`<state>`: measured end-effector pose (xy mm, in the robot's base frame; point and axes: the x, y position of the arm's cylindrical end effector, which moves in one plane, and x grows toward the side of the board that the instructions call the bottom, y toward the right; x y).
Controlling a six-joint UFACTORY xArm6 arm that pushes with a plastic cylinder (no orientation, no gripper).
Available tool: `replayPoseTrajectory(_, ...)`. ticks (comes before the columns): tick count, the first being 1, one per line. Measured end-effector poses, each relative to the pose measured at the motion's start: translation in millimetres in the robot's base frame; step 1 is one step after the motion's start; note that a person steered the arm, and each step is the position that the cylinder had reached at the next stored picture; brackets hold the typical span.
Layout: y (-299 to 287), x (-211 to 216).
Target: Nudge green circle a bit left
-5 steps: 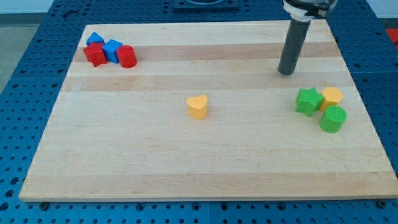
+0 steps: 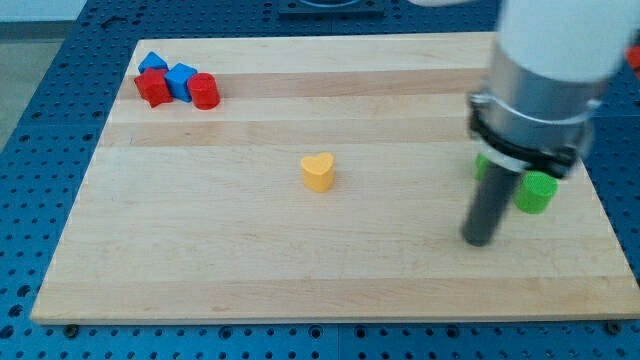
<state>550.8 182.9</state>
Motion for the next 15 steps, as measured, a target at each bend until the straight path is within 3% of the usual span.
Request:
replayPoseTrajectory(1,45.2,8.4)
replayPoseTrajectory(3,78.1,-2.5)
replayPoseTrajectory(8,20.0,-22.5)
replayPoseTrajectory(10,29.1,-1.2)
replayPoseTrajectory(11,74.8,14.3)
replayPoseTrajectory(12,79.3,14.3)
replayPoseTrajectory(15,79.3,-27.3)
